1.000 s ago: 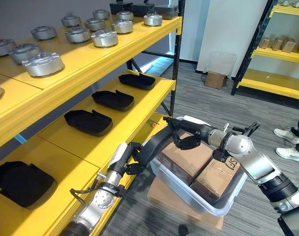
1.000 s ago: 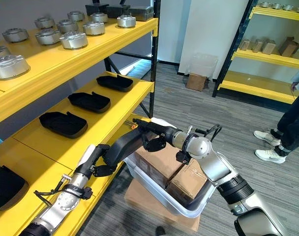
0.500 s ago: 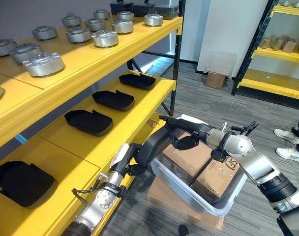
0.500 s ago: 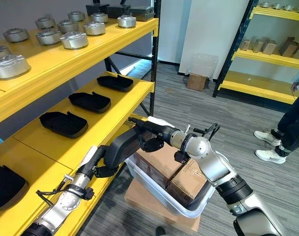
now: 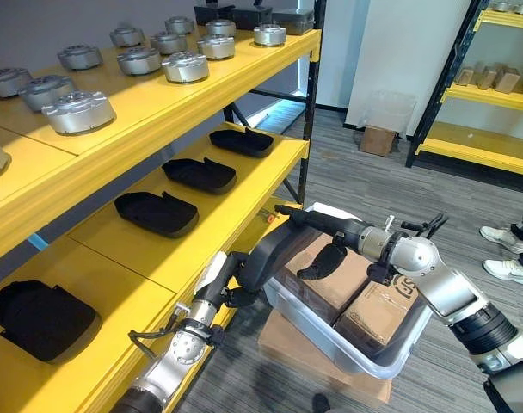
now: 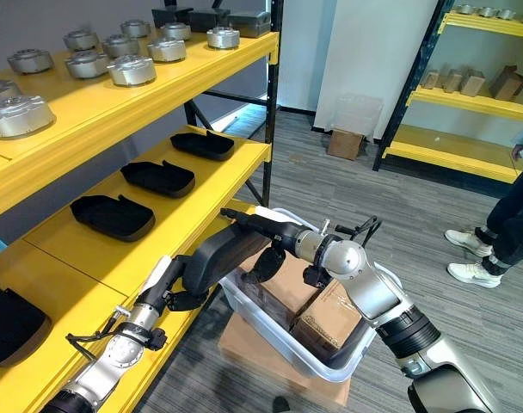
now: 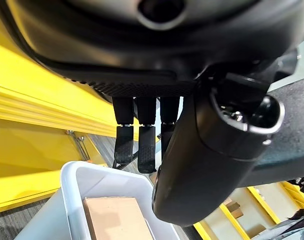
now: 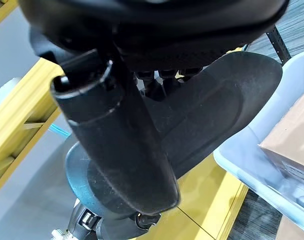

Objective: Move parts from the plastic box to the shelf.

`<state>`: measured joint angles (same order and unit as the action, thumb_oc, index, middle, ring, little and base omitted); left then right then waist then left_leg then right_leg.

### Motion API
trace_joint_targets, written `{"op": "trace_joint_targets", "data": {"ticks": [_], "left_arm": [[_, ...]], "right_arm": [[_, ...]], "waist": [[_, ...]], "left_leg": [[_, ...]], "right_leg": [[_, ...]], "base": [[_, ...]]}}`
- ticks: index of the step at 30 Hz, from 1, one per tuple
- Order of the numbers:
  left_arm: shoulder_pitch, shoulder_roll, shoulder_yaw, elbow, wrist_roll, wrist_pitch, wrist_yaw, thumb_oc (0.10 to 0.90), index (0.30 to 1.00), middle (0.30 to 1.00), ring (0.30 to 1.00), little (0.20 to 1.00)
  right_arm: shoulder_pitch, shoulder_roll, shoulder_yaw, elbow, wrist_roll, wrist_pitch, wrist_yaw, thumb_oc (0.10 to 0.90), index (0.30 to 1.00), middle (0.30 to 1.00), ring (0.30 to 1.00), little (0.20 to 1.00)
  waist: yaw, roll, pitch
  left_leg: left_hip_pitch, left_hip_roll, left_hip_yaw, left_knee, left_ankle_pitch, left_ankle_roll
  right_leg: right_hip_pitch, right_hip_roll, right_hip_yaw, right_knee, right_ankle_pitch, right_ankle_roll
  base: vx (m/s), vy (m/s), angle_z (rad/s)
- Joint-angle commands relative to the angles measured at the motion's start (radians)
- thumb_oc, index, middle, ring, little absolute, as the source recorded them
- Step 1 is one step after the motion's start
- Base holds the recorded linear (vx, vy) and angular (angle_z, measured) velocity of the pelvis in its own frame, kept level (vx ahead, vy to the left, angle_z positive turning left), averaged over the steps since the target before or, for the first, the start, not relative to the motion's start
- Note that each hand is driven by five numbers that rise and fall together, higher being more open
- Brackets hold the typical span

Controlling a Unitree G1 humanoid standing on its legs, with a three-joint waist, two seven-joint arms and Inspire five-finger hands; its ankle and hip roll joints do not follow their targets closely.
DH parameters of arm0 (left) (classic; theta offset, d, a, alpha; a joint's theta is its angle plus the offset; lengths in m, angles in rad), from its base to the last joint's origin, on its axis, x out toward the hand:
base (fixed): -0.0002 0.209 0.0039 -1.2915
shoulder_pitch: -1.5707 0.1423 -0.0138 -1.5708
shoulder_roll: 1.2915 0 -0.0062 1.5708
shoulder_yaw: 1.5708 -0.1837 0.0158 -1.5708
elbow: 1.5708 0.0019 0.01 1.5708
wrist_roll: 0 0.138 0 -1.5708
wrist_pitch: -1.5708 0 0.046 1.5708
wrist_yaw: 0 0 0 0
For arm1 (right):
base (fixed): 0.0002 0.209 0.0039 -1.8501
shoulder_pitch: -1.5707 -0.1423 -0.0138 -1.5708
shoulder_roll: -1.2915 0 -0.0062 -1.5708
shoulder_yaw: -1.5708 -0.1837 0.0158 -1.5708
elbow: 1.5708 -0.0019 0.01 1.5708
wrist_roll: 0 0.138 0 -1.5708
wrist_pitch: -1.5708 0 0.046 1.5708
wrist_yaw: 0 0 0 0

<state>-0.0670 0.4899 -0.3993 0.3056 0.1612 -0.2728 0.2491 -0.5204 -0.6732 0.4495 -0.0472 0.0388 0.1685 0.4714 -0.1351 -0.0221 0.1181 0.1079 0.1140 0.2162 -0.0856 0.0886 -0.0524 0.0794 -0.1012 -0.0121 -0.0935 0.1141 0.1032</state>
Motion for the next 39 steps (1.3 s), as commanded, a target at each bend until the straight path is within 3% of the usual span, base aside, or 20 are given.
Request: {"op": "trace_joint_targets", "data": {"ticks": [1, 10, 11, 12, 13, 39], "left_arm": [[-0.279, -0.016, -0.011, -0.158, -0.036, -0.105, 0.055, 0.4, 0.3, 0.3, 0.3, 0.3], [-0.27, 0.0, 0.008, -0.153, -0.023, -0.109, 0.06, 0.4, 0.3, 0.3, 0.3, 0.3], [-0.268, 0.001, 0.008, -0.155, -0.022, -0.109, 0.059, 0.4, 0.3, 0.3, 0.3, 0.3], [-0.267, 0.002, 0.009, -0.158, -0.018, -0.111, 0.059, 0.4, 0.3, 0.3, 0.3, 0.3], [-0.266, 0.002, 0.009, -0.159, -0.015, -0.113, 0.06, 0.4, 0.3, 0.3, 0.3, 0.3], [-0.275, -0.005, 0.011, -0.171, -0.033, -0.093, 0.051, 0.4, 0.3, 0.3, 0.3, 0.3]], "right_arm": [[-0.139, 0.084, 0.054, -0.104, 0.017, -0.11, 0.043, 0.9, 1.0, 1.0, 1.0, 1.0], [-0.115, 0.036, 0.042, -0.119, 0.007, -0.108, 0.06, 0.9, 1.0, 1.0, 1.0, 1.0], [-0.116, 0.033, 0.042, -0.118, 0.008, -0.113, 0.063, 0.708, 0.731, 0.731, 0.731, 0.731], [-0.117, 0.032, 0.042, -0.12, 0.006, -0.113, 0.066, 0.592, 0.569, 0.569, 0.569, 0.569], [-0.119, 0.033, 0.041, -0.123, -0.002, -0.118, 0.072, 0.4, 0.3, 0.3, 0.3, 0.3], [-0.152, 0.039, 0.04, -0.13, 0.004, -0.087, 0.04, 0.4, 0.3, 0.3, 0.3, 0.3]], "waist": [[0.013, -0.021, -0.045], [0.004, -0.023, -0.041], [0.004, -0.022, -0.042], [0.004, -0.022, -0.042], [0.003, -0.022, -0.042], [0.003, -0.019, -0.042]], "left_leg": [[0.074, -0.028, -0.04, -0.002, -0.182, 0.041], [0.074, -0.026, -0.031, -0.002, -0.181, 0.042], [0.075, -0.026, -0.03, -0.001, -0.181, 0.042], [0.075, -0.026, -0.029, -0.001, -0.181, 0.041], [0.075, -0.026, -0.029, -0.001, -0.181, 0.041], [0.077, -0.026, -0.028, 0.0, -0.183, 0.04]], "right_leg": [[0.014, -0.01, 0.03, 0.023, -0.069, 0.03], [0.01, -0.009, 0.037, 0.025, -0.068, 0.03], [0.01, -0.009, 0.037, 0.025, -0.068, 0.03], [0.01, -0.01, 0.038, 0.025, -0.068, 0.031], [0.01, -0.01, 0.038, 0.025, -0.068, 0.03], [0.011, -0.009, 0.039, 0.029, -0.072, 0.029]], "base": [[0.0, 0.0, 0.0], [0.0, 0.0, 0.0], [0.0, 0.0, 0.0], [0.0, 0.0, 0.0], [0.0, 0.0, 0.0], [0.0, 0.0, 0.0]]}}
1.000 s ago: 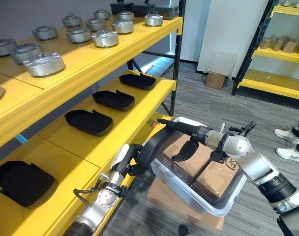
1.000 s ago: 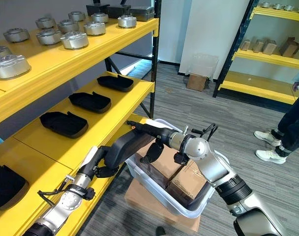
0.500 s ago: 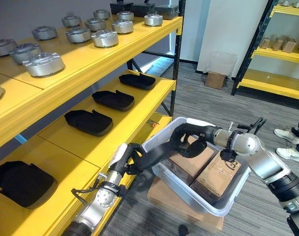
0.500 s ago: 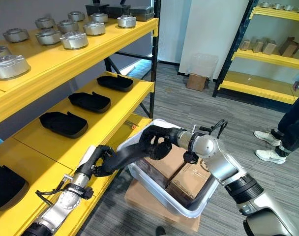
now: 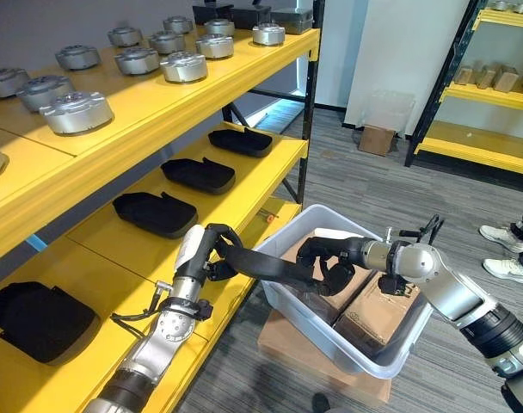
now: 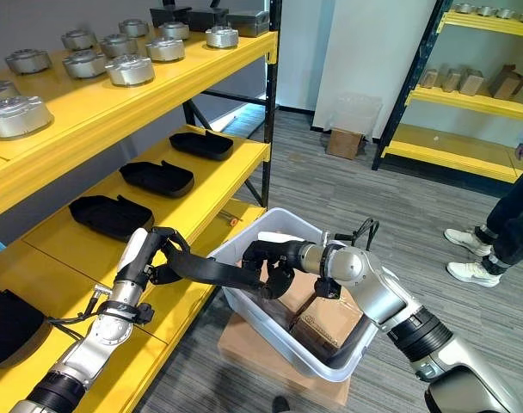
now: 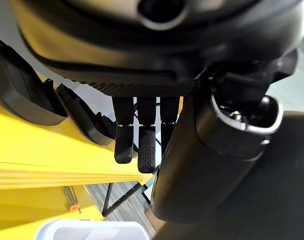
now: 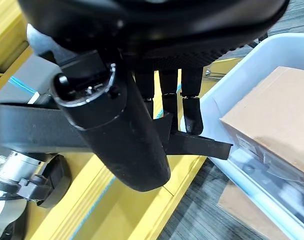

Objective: Move parts from the plastic box to the shelf.

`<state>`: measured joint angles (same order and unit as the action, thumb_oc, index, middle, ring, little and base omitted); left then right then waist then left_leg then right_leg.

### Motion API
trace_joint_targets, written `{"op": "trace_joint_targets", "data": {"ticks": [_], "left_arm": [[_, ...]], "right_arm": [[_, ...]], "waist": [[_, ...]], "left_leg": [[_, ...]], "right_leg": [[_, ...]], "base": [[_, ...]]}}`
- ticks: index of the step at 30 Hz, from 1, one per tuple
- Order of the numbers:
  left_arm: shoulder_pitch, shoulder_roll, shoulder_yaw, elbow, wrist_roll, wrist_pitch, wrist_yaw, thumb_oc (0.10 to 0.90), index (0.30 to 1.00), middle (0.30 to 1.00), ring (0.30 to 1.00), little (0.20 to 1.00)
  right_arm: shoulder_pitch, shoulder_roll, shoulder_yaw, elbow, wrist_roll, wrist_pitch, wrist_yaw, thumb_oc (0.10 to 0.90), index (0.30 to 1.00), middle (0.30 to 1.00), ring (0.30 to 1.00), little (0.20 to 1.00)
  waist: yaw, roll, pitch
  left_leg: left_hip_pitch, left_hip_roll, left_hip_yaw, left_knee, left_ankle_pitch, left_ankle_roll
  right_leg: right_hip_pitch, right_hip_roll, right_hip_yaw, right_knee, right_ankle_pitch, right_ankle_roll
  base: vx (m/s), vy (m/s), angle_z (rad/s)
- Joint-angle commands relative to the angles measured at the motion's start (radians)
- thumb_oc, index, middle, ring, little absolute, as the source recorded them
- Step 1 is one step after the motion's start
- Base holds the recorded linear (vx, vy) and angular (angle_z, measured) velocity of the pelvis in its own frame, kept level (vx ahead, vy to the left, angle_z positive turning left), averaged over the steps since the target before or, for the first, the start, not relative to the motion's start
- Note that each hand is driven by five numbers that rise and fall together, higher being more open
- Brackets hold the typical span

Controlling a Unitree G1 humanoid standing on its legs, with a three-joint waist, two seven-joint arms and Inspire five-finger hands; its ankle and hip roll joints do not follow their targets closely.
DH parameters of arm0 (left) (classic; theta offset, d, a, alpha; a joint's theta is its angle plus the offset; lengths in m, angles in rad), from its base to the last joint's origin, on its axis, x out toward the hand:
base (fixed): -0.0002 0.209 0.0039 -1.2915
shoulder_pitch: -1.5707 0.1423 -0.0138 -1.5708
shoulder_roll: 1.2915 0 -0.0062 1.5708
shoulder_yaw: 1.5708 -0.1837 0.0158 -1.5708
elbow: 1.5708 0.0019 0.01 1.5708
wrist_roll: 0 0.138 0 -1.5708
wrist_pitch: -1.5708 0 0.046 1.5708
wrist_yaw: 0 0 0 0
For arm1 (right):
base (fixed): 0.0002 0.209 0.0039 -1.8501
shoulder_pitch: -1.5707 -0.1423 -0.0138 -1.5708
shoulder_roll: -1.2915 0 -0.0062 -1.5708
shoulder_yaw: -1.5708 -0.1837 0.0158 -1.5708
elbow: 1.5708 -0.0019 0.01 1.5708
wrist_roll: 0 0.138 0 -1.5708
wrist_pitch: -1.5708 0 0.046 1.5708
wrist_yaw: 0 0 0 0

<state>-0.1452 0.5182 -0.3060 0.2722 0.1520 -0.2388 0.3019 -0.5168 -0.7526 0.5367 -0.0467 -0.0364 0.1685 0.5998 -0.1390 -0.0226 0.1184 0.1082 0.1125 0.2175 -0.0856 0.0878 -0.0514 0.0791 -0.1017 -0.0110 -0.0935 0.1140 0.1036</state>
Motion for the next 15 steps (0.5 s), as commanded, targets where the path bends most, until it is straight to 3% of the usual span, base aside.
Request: {"op": "trace_joint_targets", "data": {"ticks": [1, 15], "left_arm": [[-0.196, -0.034, -0.08, -0.138, -0.023, -0.129, 0.0, 0.4, 0.3, 0.3, 0.3, 0.3], [-0.152, -0.01, -0.053, -0.162, -0.022, -0.112, -0.054, 0.4, 0.3, 0.3, 0.3, 0.3]], "right_arm": [[-0.148, 0.12, -0.049, -0.135, 0.083, -0.078, -0.099, 0.4, 0.3, 0.3, 0.3, 0.3], [-0.1, 0.125, -0.118, -0.129, 0.088, -0.032, -0.173, 0.4, 0.3, 0.3, 0.3, 0.3]], "waist": [[0.006, -0.017, -0.042], [0.006, -0.009, -0.037]], "left_leg": [[0.078, -0.024, -0.029, -0.001, -0.182, 0.039], [0.077, -0.026, -0.029, 0.001, -0.183, 0.041]], "right_leg": [[0.012, -0.009, 0.038, 0.028, -0.071, 0.029], [0.013, -0.007, 0.041, 0.031, -0.075, 0.027]], "base": [[0.0, 0.0, 0.0], [0.0, 0.0, 0.0]]}}
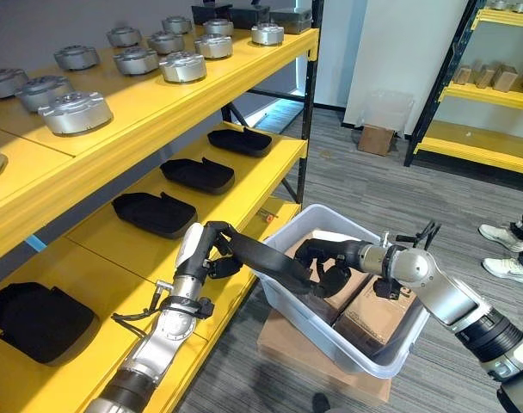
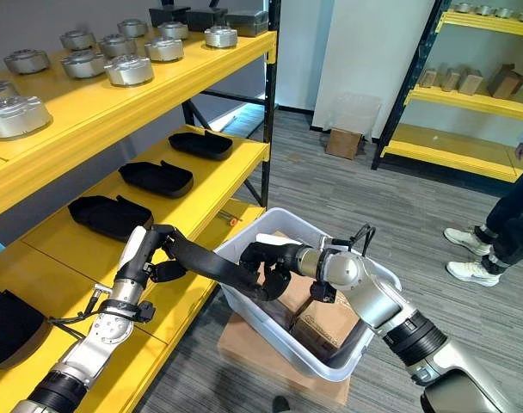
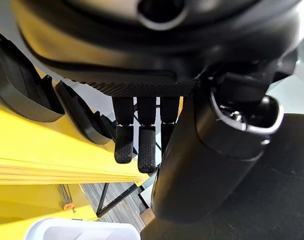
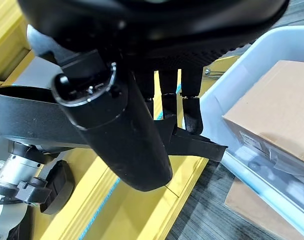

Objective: Move parts from the plastic box to the shelf.

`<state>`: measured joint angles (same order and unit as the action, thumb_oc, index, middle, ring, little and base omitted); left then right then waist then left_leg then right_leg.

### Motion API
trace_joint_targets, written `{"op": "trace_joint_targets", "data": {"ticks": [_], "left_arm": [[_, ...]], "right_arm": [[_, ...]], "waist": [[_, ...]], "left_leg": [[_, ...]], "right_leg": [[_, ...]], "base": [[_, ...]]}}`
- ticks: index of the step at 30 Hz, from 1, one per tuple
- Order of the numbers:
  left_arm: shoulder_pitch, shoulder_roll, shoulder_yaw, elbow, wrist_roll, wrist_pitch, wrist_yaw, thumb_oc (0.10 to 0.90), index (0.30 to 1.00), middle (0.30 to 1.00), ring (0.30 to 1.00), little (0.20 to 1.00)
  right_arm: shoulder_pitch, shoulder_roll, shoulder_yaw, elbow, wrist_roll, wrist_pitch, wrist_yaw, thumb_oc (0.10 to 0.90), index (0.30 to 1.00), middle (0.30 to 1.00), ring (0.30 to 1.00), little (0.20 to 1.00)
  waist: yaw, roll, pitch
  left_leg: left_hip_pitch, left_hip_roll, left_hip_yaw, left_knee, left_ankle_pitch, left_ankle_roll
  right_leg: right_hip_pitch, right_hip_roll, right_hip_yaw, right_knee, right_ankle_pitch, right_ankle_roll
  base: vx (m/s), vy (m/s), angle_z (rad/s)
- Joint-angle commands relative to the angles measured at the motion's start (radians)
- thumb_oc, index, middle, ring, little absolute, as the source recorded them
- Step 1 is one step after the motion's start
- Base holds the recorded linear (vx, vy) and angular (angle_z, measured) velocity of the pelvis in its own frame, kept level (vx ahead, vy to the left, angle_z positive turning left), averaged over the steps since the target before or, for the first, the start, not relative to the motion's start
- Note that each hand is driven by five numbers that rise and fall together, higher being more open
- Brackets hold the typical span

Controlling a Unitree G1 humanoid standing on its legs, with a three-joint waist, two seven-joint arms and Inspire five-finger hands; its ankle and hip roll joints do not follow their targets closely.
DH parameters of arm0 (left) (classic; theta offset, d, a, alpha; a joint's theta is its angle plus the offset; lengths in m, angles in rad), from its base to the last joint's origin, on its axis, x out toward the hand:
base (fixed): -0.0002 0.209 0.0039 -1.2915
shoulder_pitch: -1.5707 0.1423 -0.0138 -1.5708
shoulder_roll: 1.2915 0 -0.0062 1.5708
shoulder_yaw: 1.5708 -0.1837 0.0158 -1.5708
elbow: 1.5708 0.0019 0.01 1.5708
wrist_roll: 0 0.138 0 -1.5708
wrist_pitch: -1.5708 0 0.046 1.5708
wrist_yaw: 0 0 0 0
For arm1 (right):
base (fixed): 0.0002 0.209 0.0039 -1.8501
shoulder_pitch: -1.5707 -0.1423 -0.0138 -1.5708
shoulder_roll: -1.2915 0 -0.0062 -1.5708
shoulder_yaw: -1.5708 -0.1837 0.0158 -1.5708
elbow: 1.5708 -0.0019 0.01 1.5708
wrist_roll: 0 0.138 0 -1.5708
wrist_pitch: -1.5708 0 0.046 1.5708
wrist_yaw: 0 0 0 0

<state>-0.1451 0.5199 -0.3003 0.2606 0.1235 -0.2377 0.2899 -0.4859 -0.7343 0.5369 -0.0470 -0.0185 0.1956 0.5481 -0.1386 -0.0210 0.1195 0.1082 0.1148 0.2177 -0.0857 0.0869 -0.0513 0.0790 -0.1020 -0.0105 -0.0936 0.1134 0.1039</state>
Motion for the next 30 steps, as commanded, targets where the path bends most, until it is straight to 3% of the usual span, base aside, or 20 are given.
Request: {"op": "trace_joint_targets", "data": {"ticks": [1, 9, 11, 12, 13, 22, 30], "left_arm": [[-0.148, -0.008, -0.057, -0.152, 0.012, -0.11, -0.044, 0.4, 0.3, 0.3, 0.3, 0.3], [-0.094, 0.078, 0.012, -0.169, 0.153, -0.082, -0.008, 0.4, 0.3, 0.3, 0.3, 0.3], [-0.091, 0.083, 0.016, -0.17, 0.161, -0.082, -0.008, 0.457, 0.38, 0.38, 0.38, 0.38], [-0.083, 0.112, 0.04, -0.178, 0.186, -0.083, -0.006, 0.457, 0.38, 0.38, 0.38, 0.38], [-0.078, 0.119, 0.049, -0.183, 0.192, -0.076, -0.012, 0.9, 1.0, 1.0, 1.0, 1.0], [-0.072, 0.201, 0.086, -0.234, 0.231, -0.094, -0.063, 0.9, 1.0, 1.0, 1.0, 1.0], [-0.065, 0.222, 0.094, -0.27, 0.216, -0.087, -0.11, 0.9, 1.0, 1.0, 1.0, 1.0]], "right_arm": [[-0.129, 0.106, -0.122, -0.13, 0.066, -0.059, -0.12, 0.4, 0.3, 0.3, 0.3, 0.3], [-0.096, 0.051, -0.158, -0.155, 0.035, -0.043, -0.064, 0.4, 0.3, 0.3, 0.3, 0.3], [-0.093, 0.047, -0.157, -0.158, 0.034, -0.041, -0.061, 0.4, 0.3, 0.3, 0.3, 0.3], [-0.079, 0.026, -0.161, -0.164, 0.017, -0.048, -0.05, 0.4, 0.3, 0.3, 0.3, 0.3], [-0.078, 0.023, -0.16, -0.165, 0.011, -0.049, -0.045, 0.4, 0.3, 0.3, 0.3, 0.3], [-0.082, -0.016, -0.146, -0.16, -0.044, -0.041, -0.002, 0.4, 0.3, 0.3, 0.3, 0.3], [-0.087, -0.036, -0.136, -0.144, -0.063, -0.048, 0.011, 0.4, 0.3, 0.3, 0.3, 0.3]], "waist": [[0.006, -0.01, -0.038], [0.01, -0.001, -0.029], [0.01, -0.001, -0.03], [0.011, 0.003, -0.027], [0.012, 0.004, -0.027], [0.019, 0.01, -0.027], [0.022, 0.01, -0.029]], "left_leg": [[0.077, -0.028, -0.029, 0.001, -0.183, 0.041], [0.072, -0.032, -0.027, 0.004, -0.18, 0.043], [0.072, -0.032, -0.026, 0.004, -0.18, 0.042], [0.071, -0.031, -0.027, 0.003, -0.178, 0.043], [0.071, -0.031, -0.027, 0.003, -0.177, 0.043], [0.068, -0.034, -0.033, 0.001, -0.175, 0.041], [0.063, -0.034, -0.031, 0.001, -0.175, 0.041]], "right_leg": [[0.012, -0.007, 0.04, 0.031, -0.075, 0.027], [0.01, -0.009, 0.042, 0.032, -0.078, 0.026], [0.01, -0.009, 0.043, 0.032, -0.079, 0.026], [0.01, -0.01, 0.04, 0.031, -0.078, 0.027], [0.01, -0.01, 0.039, 0.031, -0.078, 0.027], [0.009, -0.016, 0.033, 0.024, -0.071, 0.03], [0.007, -0.016, 0.028, 0.022, -0.072, 0.03]], "base": [[0.0, 0.0, 0.0], [0.0, 0.0, 0.0], [0.0, 0.0, 0.0], [0.0, 0.0, 0.0], [0.0, 0.0, 0.0], [0.0, 0.0, 0.0], [0.0, 0.0, 0.0]]}}
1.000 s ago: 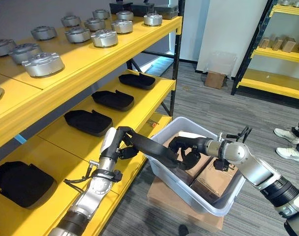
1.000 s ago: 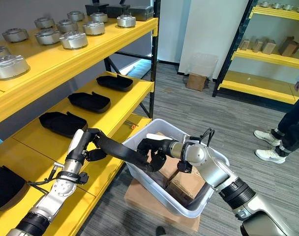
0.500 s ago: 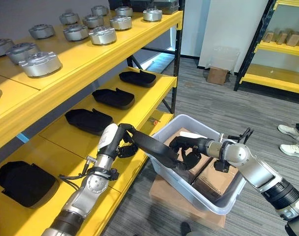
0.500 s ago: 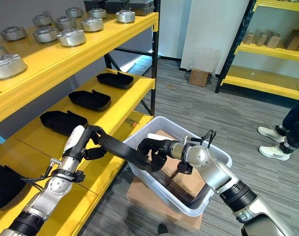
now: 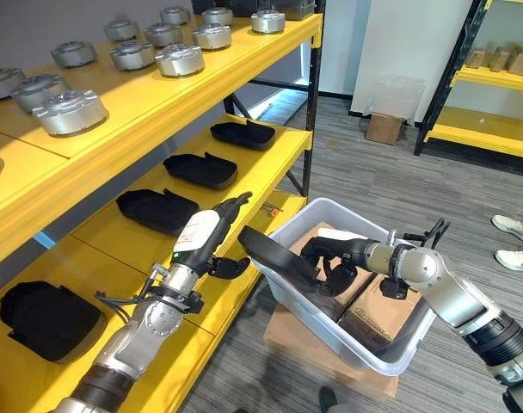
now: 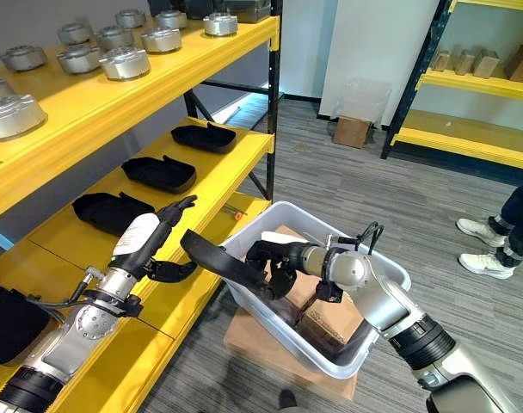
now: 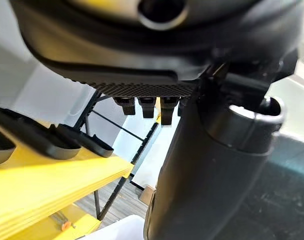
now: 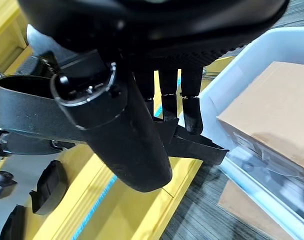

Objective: Move parts from the plastic box to the shelf.

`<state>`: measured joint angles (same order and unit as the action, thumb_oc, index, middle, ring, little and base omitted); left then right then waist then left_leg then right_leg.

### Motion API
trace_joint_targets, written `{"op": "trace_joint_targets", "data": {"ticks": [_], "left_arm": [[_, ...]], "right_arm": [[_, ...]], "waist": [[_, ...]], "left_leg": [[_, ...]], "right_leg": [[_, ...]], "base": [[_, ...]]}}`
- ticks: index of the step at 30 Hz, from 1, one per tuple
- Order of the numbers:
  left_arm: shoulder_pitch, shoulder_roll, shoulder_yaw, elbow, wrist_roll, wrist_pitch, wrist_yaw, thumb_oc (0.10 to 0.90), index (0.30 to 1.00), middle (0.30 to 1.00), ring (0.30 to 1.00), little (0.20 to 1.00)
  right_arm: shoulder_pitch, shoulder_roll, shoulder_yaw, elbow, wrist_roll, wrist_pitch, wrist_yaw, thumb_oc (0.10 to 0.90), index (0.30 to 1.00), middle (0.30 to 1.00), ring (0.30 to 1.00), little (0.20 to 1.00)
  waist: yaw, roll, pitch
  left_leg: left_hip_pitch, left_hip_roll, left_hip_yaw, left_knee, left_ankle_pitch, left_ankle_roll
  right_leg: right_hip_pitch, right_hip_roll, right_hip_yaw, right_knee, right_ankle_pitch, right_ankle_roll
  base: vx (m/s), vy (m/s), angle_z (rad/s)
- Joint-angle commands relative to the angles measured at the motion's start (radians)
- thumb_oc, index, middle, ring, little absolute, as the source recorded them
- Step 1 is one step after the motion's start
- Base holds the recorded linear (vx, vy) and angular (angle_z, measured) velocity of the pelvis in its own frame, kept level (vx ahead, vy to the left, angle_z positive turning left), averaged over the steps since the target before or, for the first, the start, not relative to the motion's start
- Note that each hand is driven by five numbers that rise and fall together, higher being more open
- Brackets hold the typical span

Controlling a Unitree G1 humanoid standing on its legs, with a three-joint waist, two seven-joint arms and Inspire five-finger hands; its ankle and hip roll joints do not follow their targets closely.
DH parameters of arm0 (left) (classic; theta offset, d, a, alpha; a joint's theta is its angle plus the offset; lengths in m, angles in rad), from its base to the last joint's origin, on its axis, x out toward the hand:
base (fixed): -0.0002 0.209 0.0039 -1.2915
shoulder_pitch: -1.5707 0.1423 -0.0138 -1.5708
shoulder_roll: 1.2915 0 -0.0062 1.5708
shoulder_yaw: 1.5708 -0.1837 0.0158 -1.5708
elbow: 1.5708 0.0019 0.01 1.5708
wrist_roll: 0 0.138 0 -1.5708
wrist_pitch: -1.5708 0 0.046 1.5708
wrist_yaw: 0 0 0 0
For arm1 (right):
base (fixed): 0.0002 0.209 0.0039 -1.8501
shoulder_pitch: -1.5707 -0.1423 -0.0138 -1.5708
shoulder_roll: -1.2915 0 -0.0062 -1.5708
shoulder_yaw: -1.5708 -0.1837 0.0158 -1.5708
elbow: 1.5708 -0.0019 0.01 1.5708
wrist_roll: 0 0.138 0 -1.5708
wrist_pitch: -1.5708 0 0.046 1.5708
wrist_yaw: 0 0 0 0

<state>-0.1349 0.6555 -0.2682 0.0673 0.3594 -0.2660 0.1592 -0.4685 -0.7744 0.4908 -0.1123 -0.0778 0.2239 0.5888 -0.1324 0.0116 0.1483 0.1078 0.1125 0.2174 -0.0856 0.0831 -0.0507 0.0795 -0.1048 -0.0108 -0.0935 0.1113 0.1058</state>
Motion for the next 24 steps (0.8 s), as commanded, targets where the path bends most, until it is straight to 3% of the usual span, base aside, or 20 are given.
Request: {"op": "trace_joint_targets", "data": {"ticks": [1, 10, 16, 24], "left_arm": [[-0.073, 0.089, 0.064, -0.077, -0.017, -0.055, 0.022, 0.9, 1.0, 1.0, 1.0, 1.0], [-0.075, 0.097, 0.082, -0.1, -0.027, -0.072, 0.002, 0.9, 1.0, 1.0, 1.0, 1.0], [-0.084, 0.139, 0.042, -0.151, 0.027, -0.154, -0.075, 0.9, 1.0, 1.0, 1.0, 1.0], [-0.111, 0.16, 0.006, -0.241, -0.04, -0.185, -0.176, 0.9, 1.0, 1.0, 1.0, 1.0]], "right_arm": [[-0.103, 0.003, -0.092, -0.074, -0.009, -0.08, -0.023, 0.4, 0.3, 0.3, 0.3, 0.3], [-0.084, -0.018, -0.095, -0.08, -0.034, -0.087, 0.004, 0.4, 0.3, 0.3, 0.3, 0.3], [-0.105, -0.025, -0.081, -0.059, -0.059, -0.1, 0.018, 0.4, 0.3, 0.3, 0.3, 0.3], [-0.109, -0.018, -0.059, -0.026, -0.067, -0.103, 0.022, 0.4, 0.3, 0.3, 0.3, 0.3]], "waist": [[0.016, -0.023, -0.058], [0.015, -0.025, -0.056], [0.014, -0.021, -0.059], [0.015, -0.014, -0.059]], "left_leg": [[0.064, -0.031, -0.03, 0.001, -0.171, 0.041], [0.061, -0.031, -0.029, 0.0, -0.17, 0.041], [0.06, -0.031, -0.025, 0.001, -0.17, 0.039], [0.059, -0.031, -0.024, 0.002, -0.171, 0.043]], "right_leg": [[0.007, -0.013, 0.029, 0.021, -0.069, 0.028], [0.003, -0.014, 0.027, 0.023, -0.069, 0.029], [0.001, -0.015, 0.022, 0.023, -0.069, 0.032], [0.001, -0.016, 0.02, 0.024, -0.07, 0.033]], "base": [[0.0, 0.0, 0.0], [0.0, 0.0, 0.0], [0.0, 0.0, 0.0], [0.0, 0.0, 0.0]]}}
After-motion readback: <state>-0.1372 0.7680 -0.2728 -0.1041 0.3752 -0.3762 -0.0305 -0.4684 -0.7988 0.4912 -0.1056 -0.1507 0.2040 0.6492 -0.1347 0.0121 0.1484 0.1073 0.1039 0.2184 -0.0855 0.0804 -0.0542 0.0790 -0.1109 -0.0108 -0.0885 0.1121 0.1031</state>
